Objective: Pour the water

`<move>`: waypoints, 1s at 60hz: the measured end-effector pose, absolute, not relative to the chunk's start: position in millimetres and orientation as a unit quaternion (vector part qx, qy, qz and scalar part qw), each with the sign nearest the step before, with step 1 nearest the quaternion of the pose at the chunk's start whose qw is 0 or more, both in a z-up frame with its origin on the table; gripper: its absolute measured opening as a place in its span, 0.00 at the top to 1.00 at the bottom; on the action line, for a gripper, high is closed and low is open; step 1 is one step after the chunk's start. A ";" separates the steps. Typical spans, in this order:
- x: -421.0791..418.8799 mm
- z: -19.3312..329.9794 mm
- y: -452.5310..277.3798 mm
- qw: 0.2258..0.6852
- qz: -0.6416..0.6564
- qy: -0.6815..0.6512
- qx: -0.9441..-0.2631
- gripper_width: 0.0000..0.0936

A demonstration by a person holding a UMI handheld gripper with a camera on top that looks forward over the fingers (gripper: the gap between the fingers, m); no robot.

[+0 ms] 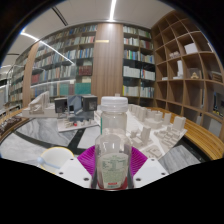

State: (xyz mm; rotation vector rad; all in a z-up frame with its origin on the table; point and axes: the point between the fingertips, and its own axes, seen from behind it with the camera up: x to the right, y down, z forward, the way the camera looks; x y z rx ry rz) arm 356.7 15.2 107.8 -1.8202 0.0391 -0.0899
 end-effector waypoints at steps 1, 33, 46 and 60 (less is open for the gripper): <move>356.5 101.0 14.6 0.610 -0.038 0.017 -0.792 0.56; 355.6 120.9 -65.7 0.582 -0.079 0.021 -0.809 0.08; 318.3 175.5 -204.1 0.575 -0.063 0.049 -0.815 0.08; 288.1 204.5 -321.3 0.570 -0.055 0.051 -0.818 0.08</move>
